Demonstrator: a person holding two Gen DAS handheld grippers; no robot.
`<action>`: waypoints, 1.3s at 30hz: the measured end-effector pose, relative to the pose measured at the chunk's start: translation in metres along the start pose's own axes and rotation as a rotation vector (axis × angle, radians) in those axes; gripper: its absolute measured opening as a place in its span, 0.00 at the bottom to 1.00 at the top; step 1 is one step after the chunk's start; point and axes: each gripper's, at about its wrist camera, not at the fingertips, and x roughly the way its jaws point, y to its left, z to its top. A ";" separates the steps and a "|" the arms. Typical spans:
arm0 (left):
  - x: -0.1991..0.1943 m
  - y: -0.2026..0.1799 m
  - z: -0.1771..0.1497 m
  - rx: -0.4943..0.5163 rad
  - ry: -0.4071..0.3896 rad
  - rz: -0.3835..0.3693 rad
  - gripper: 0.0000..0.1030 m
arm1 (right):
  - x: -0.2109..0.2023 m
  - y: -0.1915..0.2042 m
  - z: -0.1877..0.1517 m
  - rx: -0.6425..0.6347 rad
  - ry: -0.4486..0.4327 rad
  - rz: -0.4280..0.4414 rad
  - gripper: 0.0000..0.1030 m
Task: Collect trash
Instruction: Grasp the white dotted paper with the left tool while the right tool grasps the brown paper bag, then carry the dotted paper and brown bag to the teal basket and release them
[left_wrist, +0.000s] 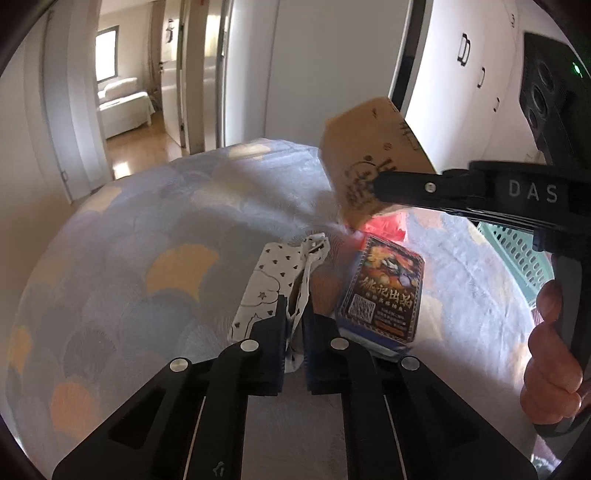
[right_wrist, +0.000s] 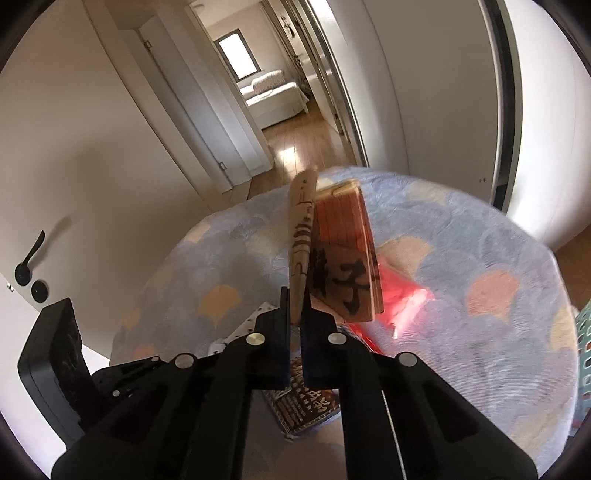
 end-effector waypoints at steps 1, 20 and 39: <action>-0.003 -0.001 -0.001 -0.007 -0.008 -0.002 0.05 | -0.005 -0.001 0.000 -0.003 -0.009 -0.001 0.02; -0.045 -0.059 0.028 -0.015 -0.132 -0.101 0.05 | -0.124 -0.065 -0.018 0.044 -0.171 -0.086 0.02; 0.005 -0.238 0.068 0.164 -0.097 -0.343 0.05 | -0.238 -0.220 -0.058 0.267 -0.313 -0.281 0.02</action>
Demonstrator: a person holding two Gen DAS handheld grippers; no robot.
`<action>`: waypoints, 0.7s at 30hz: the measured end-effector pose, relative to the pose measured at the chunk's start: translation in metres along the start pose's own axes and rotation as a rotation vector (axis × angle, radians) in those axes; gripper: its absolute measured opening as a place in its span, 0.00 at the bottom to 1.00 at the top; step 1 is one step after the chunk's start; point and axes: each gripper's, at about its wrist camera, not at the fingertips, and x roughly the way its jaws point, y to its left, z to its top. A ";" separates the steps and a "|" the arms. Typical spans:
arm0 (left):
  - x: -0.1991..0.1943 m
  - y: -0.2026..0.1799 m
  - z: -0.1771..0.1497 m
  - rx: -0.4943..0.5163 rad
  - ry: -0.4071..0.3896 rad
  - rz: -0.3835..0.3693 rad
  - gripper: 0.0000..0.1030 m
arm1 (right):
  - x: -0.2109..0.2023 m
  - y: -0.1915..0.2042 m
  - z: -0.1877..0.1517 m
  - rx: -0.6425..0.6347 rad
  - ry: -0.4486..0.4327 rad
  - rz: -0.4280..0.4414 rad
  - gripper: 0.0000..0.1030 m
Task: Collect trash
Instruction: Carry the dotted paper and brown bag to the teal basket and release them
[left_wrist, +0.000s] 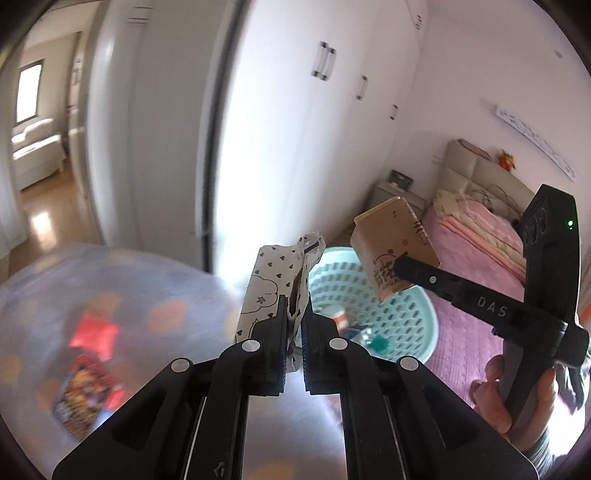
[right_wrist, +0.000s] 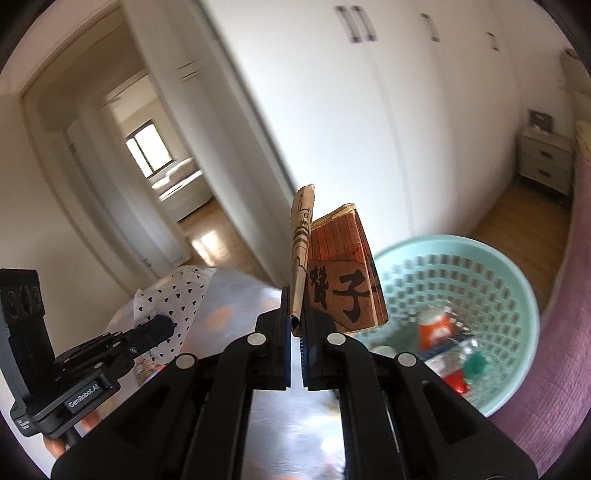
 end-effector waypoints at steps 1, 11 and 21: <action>0.009 -0.007 0.003 0.007 0.009 -0.014 0.05 | -0.001 -0.009 -0.001 0.016 0.000 -0.010 0.02; 0.097 -0.054 0.014 0.034 0.163 -0.148 0.05 | 0.001 -0.101 0.009 0.168 0.030 -0.114 0.02; 0.150 -0.057 0.012 0.006 0.241 -0.133 0.30 | 0.019 -0.116 0.016 0.166 0.069 -0.149 0.07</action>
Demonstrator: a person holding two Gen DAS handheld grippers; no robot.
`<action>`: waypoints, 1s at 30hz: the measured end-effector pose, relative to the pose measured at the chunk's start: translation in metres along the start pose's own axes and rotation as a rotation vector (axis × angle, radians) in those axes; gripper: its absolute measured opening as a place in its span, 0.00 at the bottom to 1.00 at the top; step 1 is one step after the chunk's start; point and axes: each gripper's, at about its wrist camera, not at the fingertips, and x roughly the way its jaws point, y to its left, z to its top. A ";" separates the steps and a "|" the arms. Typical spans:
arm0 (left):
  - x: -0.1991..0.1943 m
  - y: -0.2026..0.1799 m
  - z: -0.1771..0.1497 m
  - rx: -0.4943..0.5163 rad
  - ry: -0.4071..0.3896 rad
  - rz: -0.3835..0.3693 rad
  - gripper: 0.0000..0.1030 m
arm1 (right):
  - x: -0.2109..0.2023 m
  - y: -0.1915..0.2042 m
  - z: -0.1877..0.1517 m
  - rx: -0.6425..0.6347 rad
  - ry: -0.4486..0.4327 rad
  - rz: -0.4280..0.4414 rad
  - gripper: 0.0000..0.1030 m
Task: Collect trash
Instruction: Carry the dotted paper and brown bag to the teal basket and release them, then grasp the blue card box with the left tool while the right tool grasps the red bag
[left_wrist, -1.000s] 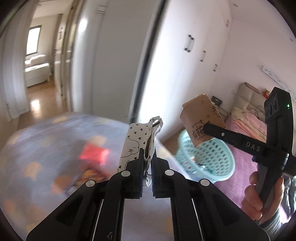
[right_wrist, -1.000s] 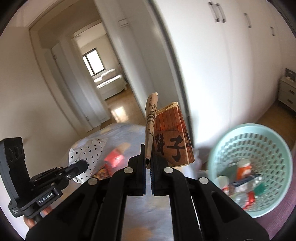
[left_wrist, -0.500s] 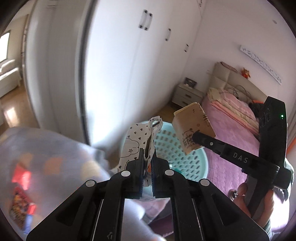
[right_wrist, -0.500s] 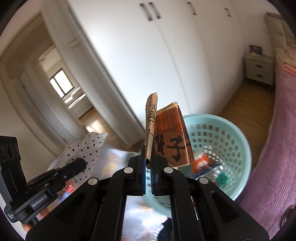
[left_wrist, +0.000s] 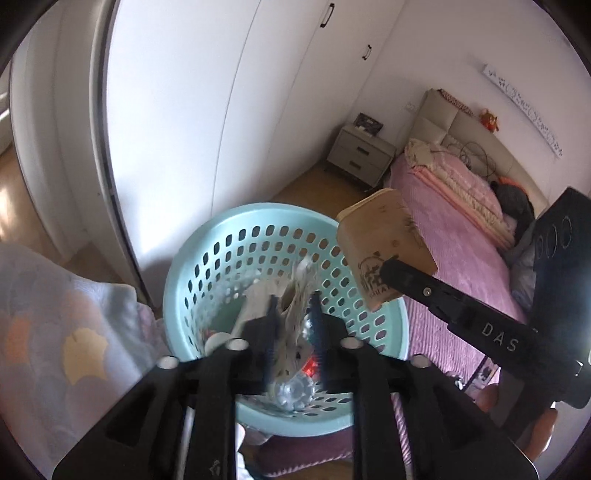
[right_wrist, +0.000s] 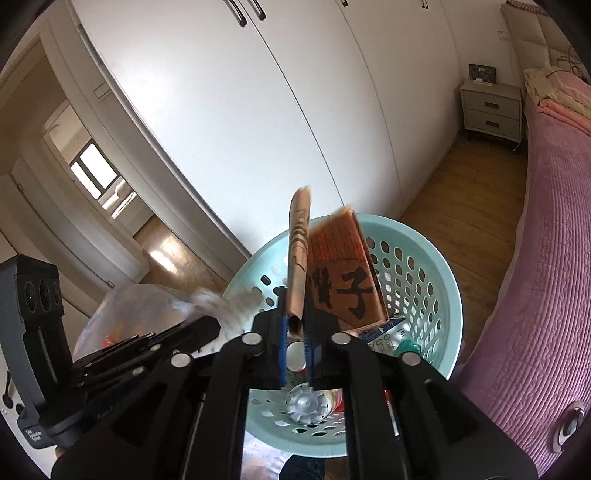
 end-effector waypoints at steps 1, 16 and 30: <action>0.001 -0.004 0.000 0.001 -0.005 0.010 0.35 | 0.002 0.000 0.001 -0.002 0.002 -0.002 0.07; -0.067 -0.006 -0.027 0.050 -0.145 0.072 0.65 | -0.004 0.014 -0.006 -0.016 -0.002 0.032 0.45; -0.176 0.084 -0.072 -0.156 -0.281 0.222 0.76 | 0.017 0.100 -0.033 -0.143 0.050 0.153 0.63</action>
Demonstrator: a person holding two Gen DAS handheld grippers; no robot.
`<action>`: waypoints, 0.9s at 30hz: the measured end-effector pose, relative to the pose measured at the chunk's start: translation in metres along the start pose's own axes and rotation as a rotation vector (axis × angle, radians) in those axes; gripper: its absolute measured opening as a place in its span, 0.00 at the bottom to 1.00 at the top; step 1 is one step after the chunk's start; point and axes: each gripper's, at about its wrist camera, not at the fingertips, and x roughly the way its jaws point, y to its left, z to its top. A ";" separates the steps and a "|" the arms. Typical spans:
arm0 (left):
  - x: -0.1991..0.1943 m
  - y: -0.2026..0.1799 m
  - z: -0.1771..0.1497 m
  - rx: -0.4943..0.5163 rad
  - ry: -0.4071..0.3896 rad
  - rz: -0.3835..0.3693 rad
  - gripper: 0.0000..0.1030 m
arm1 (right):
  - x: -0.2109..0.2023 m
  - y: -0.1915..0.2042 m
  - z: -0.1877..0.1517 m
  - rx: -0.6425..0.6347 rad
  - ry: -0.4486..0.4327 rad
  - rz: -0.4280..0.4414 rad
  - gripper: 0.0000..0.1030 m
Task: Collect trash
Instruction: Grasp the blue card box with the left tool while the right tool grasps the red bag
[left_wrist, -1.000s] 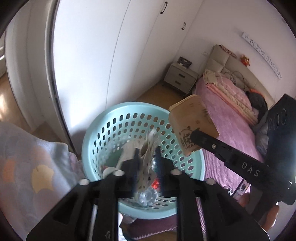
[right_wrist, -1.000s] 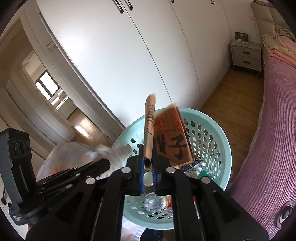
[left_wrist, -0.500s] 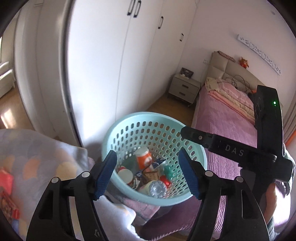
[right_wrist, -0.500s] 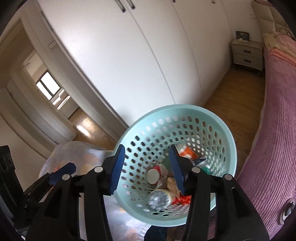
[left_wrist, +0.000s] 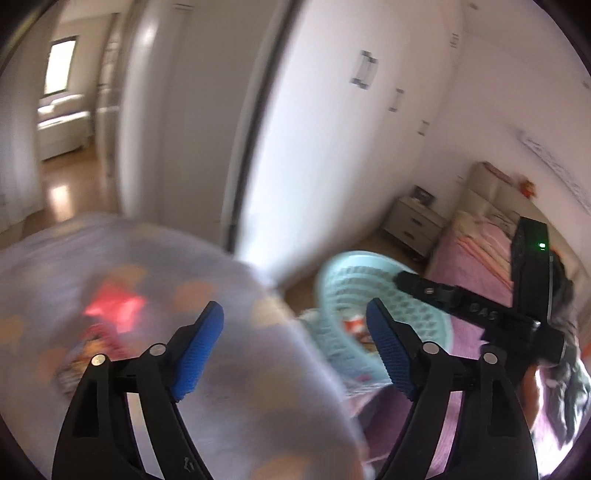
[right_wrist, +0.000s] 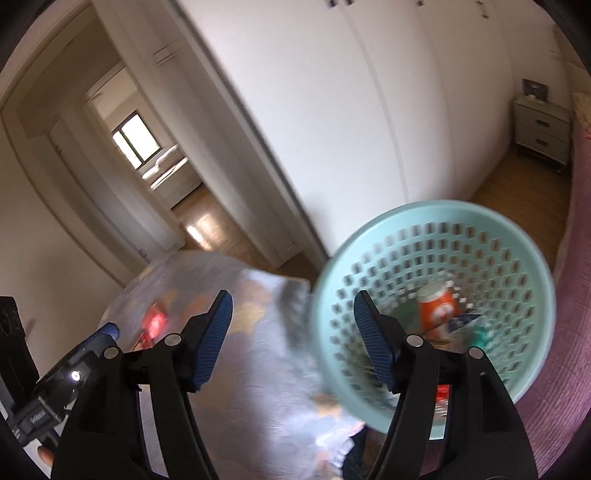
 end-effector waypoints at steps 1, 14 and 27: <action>-0.006 0.012 -0.002 -0.015 -0.003 0.025 0.76 | 0.006 0.008 -0.002 -0.014 0.011 0.008 0.63; -0.016 0.148 -0.024 -0.151 0.095 0.210 0.83 | 0.078 0.083 -0.026 -0.100 0.211 0.140 0.65; 0.006 0.132 -0.052 -0.019 0.196 0.183 0.83 | 0.117 0.174 -0.041 -0.416 0.151 0.130 0.65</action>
